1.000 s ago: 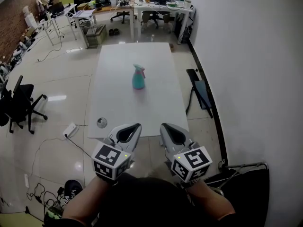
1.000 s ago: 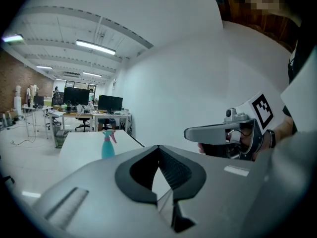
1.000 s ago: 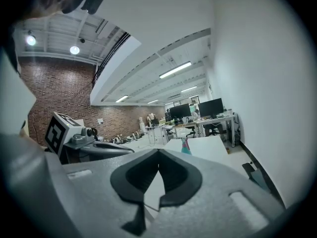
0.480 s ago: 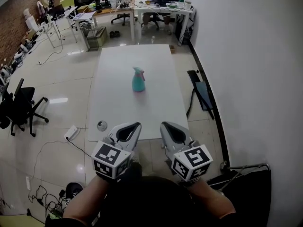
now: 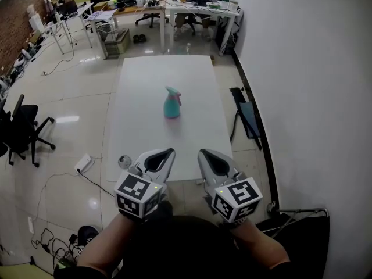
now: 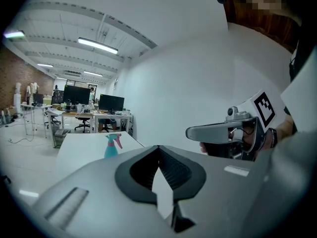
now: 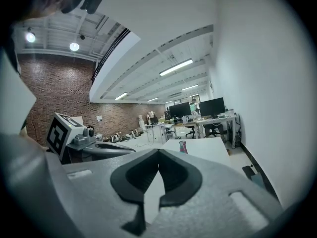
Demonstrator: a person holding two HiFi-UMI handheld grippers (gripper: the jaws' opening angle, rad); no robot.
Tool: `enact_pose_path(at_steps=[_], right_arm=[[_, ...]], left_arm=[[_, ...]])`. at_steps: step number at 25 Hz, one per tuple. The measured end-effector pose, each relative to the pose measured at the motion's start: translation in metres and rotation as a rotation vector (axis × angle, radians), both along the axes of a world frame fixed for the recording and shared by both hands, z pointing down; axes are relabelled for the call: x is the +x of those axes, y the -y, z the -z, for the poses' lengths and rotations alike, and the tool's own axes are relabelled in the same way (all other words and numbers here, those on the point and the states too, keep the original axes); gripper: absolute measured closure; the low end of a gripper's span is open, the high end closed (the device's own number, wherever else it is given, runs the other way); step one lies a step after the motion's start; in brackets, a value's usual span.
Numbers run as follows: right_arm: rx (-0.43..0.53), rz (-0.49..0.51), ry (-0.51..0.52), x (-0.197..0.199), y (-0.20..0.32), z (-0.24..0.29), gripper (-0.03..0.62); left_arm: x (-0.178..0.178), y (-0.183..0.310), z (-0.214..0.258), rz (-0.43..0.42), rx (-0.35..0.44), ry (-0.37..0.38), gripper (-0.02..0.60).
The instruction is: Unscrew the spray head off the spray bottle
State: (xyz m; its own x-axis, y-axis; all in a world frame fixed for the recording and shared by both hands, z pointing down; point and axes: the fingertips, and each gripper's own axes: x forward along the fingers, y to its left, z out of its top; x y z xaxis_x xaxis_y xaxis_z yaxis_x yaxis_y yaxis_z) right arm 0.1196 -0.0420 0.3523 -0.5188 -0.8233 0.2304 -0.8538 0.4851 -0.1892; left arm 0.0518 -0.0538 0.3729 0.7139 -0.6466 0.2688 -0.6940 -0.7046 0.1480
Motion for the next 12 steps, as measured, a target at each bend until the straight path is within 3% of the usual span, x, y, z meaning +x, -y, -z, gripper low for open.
enact_pose_path(at_steps=[12], right_arm=[[-0.025,-0.011,-0.036,-0.01,0.061,0.001,0.602]], left_arm=[[-0.006,0.063,-0.01,-0.019,-0.031,-0.017,0.566]])
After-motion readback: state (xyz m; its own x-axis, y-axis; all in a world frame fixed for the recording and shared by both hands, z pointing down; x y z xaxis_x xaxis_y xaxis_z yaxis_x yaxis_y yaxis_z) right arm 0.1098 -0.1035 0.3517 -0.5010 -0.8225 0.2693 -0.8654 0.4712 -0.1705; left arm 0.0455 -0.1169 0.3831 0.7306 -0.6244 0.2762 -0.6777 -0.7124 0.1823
